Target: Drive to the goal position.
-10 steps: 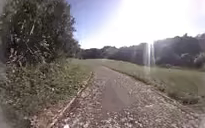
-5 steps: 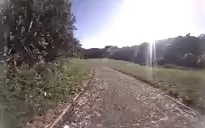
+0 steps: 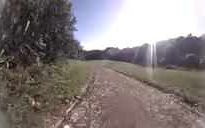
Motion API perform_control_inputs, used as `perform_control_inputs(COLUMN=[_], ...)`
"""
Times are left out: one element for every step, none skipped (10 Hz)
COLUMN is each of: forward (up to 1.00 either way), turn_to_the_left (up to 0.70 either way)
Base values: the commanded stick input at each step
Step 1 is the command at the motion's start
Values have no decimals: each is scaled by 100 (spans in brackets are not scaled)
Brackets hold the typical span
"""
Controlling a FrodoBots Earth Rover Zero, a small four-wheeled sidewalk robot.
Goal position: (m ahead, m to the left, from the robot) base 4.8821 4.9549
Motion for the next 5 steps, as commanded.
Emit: perform_control_inputs(forward=[85,85,85,85,85], turn_to_the_left=[0,0,0,0,0])
